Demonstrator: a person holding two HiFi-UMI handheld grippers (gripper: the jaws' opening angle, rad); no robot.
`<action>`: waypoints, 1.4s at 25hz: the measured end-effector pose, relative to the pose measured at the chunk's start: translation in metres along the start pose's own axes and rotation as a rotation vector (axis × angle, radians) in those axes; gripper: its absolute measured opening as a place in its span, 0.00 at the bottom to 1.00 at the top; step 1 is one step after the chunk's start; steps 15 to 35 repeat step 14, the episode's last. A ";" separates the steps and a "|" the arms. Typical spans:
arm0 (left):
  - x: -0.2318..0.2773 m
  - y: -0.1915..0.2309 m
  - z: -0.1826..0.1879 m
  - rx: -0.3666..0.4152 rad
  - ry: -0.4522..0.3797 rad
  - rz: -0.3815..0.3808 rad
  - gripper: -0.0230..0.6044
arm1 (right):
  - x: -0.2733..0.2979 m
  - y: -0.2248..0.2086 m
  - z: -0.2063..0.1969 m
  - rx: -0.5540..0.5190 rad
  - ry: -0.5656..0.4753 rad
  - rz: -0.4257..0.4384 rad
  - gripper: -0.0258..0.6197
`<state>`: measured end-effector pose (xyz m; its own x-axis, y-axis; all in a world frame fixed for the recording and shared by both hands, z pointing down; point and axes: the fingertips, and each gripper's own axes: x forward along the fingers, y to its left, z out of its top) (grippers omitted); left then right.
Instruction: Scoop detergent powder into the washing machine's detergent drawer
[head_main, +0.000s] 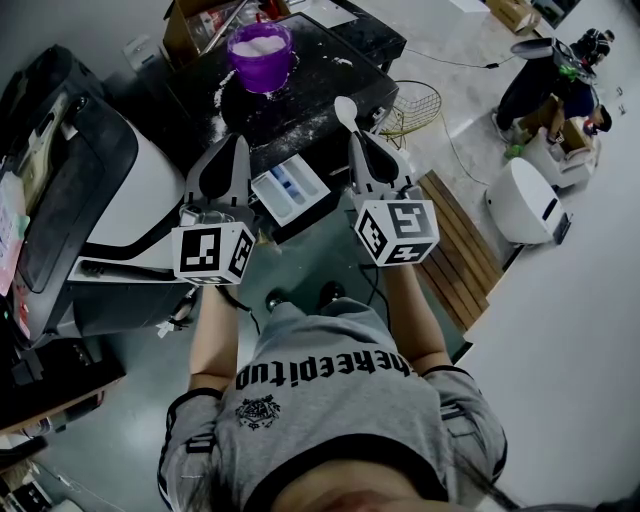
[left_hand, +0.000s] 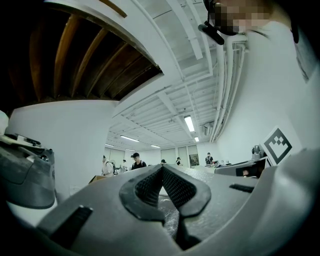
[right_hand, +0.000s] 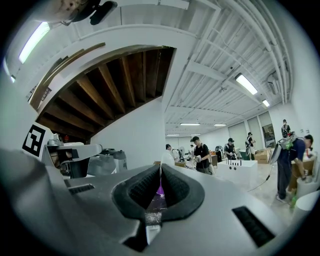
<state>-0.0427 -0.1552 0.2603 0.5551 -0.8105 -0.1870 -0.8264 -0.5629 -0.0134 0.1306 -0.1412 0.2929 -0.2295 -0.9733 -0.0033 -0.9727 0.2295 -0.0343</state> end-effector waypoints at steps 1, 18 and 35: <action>0.000 0.001 0.000 -0.001 0.001 0.003 0.04 | 0.001 0.001 0.001 -0.001 -0.001 0.002 0.05; 0.004 0.009 -0.003 -0.012 0.010 0.010 0.04 | 0.010 0.005 -0.001 -0.003 0.005 0.014 0.05; 0.004 0.009 -0.003 -0.012 0.010 0.010 0.04 | 0.010 0.005 -0.001 -0.003 0.005 0.014 0.05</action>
